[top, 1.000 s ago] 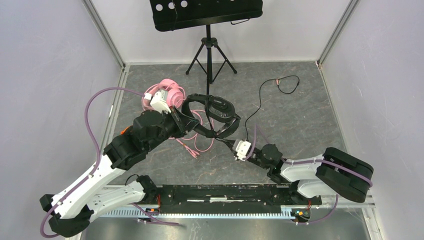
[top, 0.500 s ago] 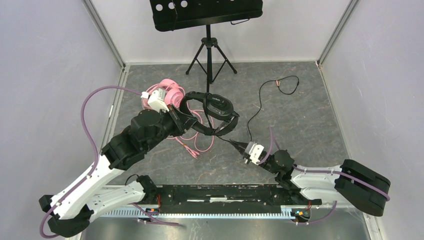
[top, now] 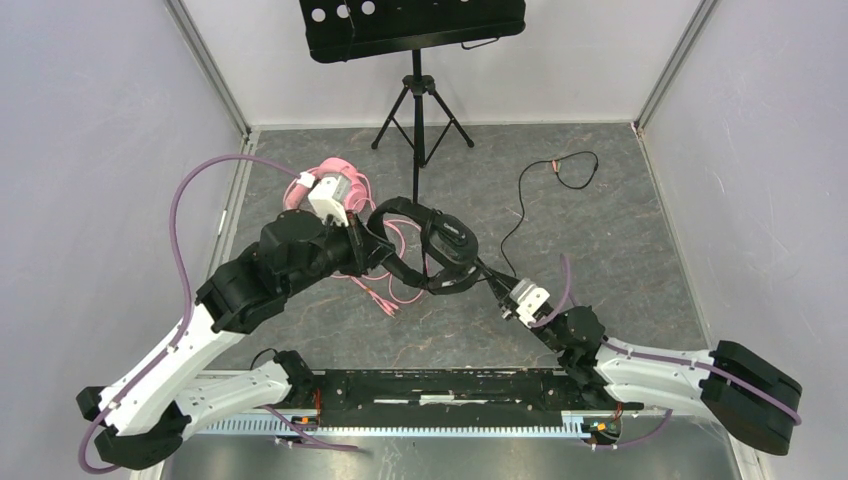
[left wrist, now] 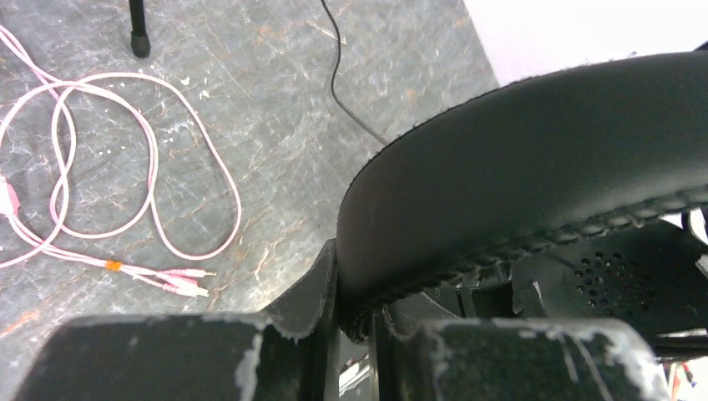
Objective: Wrap the headphones
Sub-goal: Wrap the headphones around the headphones.
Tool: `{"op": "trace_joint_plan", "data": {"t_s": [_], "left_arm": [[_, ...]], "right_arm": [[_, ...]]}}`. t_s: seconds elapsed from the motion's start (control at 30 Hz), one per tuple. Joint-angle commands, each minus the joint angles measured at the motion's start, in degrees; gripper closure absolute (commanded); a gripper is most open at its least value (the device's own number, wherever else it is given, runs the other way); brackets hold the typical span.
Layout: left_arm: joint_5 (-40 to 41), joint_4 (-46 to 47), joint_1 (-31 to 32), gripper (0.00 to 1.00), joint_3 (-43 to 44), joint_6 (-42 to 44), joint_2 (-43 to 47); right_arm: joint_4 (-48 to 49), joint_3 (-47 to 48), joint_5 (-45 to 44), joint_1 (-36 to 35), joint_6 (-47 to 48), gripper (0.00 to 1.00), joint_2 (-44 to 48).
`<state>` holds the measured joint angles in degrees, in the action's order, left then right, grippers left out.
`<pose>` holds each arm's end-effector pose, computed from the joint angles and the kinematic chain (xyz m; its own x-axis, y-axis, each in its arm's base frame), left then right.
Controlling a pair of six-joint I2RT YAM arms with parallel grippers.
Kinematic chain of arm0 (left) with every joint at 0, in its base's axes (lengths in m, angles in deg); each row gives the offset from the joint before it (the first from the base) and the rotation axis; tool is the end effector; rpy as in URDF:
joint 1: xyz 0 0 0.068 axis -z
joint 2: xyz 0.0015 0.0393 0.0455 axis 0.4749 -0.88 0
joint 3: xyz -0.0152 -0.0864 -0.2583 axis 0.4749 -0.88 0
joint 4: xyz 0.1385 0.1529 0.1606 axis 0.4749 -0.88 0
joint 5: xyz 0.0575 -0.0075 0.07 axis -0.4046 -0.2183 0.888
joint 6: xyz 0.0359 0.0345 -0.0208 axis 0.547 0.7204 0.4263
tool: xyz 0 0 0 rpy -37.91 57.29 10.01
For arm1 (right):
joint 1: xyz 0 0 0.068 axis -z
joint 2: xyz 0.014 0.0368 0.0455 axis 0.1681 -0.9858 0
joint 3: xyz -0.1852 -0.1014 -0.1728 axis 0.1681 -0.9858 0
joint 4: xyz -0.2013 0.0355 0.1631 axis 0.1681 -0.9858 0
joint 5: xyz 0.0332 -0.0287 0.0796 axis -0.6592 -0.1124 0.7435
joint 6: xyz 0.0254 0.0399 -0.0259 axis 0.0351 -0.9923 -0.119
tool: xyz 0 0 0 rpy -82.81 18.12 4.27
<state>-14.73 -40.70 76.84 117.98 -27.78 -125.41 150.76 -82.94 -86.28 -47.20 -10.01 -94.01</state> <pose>0.1072 -0.1145 0.4029 -0.5966 -0.2546 -0.7611 0.3754 0.7496 -0.5451 0.0949 0.1383 0.2019 0.4064 -0.0056 -0.9137 -0.6733 0.6741 -0.3037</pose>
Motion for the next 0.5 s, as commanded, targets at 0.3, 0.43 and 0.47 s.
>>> {"op": "trace_joint_plan", "data": {"t_s": [0.3,0.43,0.47], "left_arm": [[-23.55,-8.66,-0.13,0.98,6.27,21.19,-6.0],[-24.3,-10.06,-0.15,0.98,5.98,24.77,-7.37],[-24.38,-10.78,-0.14,0.98,6.15,25.64,-7.9]], "right_arm": [[7.15,-0.15,-15.11,0.46,10.02,0.89,4.92],[7.2,0.96,-15.43,0.59,10.77,0.88,4.29],[7.35,1.22,-15.64,0.63,10.99,0.87,4.15]]}}
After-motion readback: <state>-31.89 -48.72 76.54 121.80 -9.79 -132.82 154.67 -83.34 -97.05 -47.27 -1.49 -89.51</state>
